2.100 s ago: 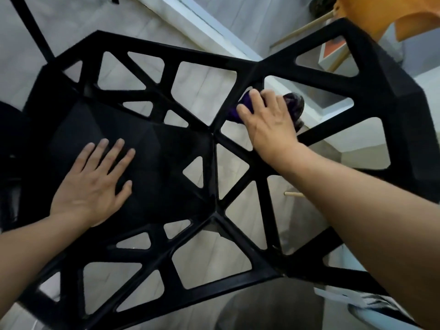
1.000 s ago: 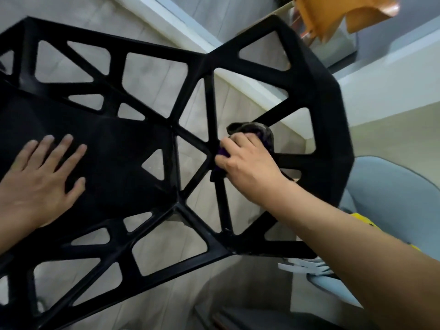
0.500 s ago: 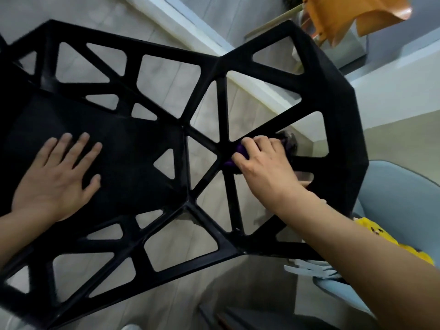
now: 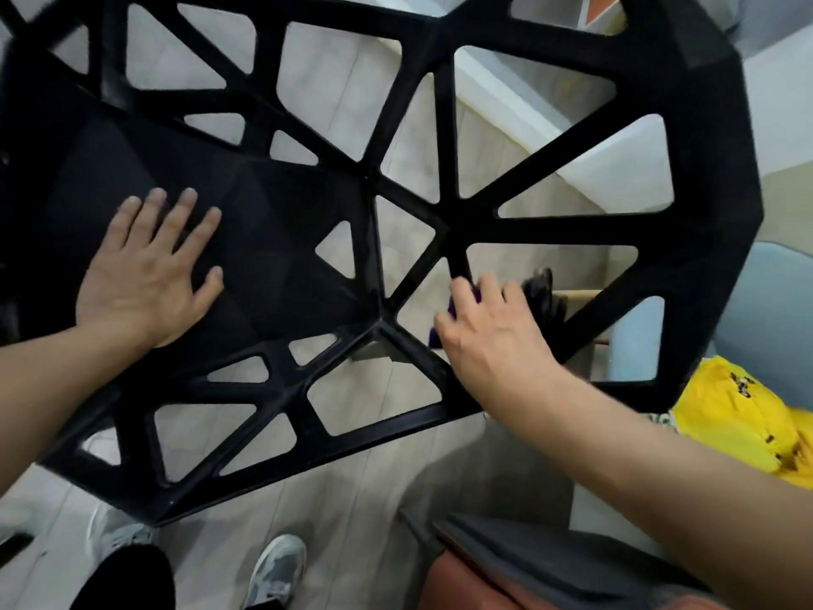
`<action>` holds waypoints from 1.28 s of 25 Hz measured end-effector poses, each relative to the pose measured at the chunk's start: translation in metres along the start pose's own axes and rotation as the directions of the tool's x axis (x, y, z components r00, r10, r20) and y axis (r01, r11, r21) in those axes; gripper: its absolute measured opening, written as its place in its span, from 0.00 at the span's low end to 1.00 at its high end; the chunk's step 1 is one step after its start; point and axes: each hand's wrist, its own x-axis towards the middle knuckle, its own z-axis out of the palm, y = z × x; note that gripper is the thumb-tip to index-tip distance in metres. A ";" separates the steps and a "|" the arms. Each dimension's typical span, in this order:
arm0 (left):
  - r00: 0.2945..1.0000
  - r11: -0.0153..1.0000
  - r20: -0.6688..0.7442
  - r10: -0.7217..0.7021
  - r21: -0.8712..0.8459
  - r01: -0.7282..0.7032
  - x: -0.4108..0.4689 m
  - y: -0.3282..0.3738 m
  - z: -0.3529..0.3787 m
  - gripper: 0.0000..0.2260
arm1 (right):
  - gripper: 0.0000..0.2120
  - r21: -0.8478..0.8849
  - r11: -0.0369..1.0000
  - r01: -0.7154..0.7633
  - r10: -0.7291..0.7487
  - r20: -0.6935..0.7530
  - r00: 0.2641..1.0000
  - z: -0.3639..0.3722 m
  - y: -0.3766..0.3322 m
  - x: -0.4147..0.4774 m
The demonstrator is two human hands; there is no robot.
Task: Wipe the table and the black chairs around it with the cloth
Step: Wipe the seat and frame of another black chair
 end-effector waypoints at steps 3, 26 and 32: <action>1.000 1.000 -0.007 -0.001 0.010 0.001 0.001 0.002 -0.005 0.32 | 0.14 0.004 0.999 -0.050 0.050 -0.002 0.999 -0.002 0.003 0.004; 0.999 0.993 0.037 0.008 0.117 -0.013 0.001 0.001 -0.001 0.32 | 0.29 0.633 0.691 -0.350 0.527 -0.109 0.843 0.054 -0.106 0.199; 0.999 0.995 0.052 -0.004 0.096 -0.001 0.002 0.001 -0.003 0.32 | 0.27 0.673 0.616 -0.409 0.548 0.006 0.836 0.062 -0.134 0.157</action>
